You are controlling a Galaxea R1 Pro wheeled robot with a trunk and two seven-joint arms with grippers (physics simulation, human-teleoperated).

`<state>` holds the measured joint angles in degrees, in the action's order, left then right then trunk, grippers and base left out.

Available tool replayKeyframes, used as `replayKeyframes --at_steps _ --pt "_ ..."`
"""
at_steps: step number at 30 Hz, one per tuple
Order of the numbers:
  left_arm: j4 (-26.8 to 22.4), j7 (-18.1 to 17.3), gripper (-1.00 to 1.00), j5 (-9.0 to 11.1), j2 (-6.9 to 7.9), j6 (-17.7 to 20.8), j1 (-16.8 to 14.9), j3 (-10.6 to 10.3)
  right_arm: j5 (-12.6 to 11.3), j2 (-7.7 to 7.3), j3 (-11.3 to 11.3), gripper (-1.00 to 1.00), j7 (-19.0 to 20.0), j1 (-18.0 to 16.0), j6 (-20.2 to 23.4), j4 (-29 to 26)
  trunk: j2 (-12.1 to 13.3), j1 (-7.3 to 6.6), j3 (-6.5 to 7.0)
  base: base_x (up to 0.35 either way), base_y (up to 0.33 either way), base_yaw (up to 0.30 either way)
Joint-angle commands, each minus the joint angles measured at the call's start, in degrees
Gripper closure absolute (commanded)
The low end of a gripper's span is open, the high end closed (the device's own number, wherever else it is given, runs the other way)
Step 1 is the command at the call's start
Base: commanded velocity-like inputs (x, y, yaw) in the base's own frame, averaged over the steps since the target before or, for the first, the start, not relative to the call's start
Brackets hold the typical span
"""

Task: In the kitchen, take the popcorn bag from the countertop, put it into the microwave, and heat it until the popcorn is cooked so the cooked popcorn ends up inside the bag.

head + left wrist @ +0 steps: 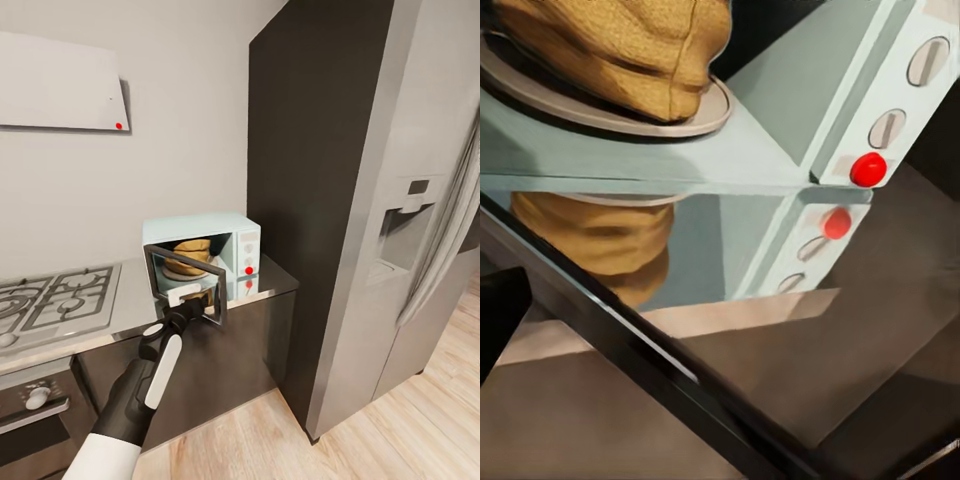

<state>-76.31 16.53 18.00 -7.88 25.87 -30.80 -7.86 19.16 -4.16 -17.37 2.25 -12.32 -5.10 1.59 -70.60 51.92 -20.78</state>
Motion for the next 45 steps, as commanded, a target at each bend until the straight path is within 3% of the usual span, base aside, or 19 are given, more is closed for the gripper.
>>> replayKeyframes --at_steps 1,14,20,36,40,45 --pt "-0.1 0.5 -1.00 0.7 -0.01 0.0 0.0 -0.1 0.4 -0.05 -0.5 -1.00 0.1 -0.1 -0.4 0.2 0.0 0.00 -0.07 0.000 0.000 0.000" --pt "1.3 0.5 -1.00 0.4 -0.11 0.0 0.0 -0.2 0.4 0.03 -0.6 -1.00 0.1 -0.1 -0.6 0.2 0.0 0.00 -0.07 0.138 0.000 0.000" --pt "2.4 0.5 -1.00 0.3 -0.40 0.0 0.0 -4.9 0.5 0.38 -0.5 -1.00 -1.2 -0.1 -0.7 0.2 0.0 0.00 -0.07 0.227 0.000 0.000" --pt "5.5 2.6 -1.00 0.1 -2.04 -0.1 0.0 -6.3 0.3 0.65 -0.7 -1.00 -2.2 -0.1 -0.6 0.2 0.0 0.00 -0.07 0.238 0.000 -0.001" --pt "5.7 2.7 -1.00 0.1 -2.05 -1.7 0.0 -8.0 0.2 0.64 -0.7 -1.00 -5.5 -0.1 -0.6 0.2 0.0 0.00 0.00 0.249 0.000 -0.181" --pt "5.7 2.7 -1.00 0.2 -2.05 -2.9 0.0 -8.2 0.2 0.57 -0.7 -1.00 -6.3 -0.1 -0.6 0.2 0.0 0.00 0.09 0.249 0.000 -0.192"
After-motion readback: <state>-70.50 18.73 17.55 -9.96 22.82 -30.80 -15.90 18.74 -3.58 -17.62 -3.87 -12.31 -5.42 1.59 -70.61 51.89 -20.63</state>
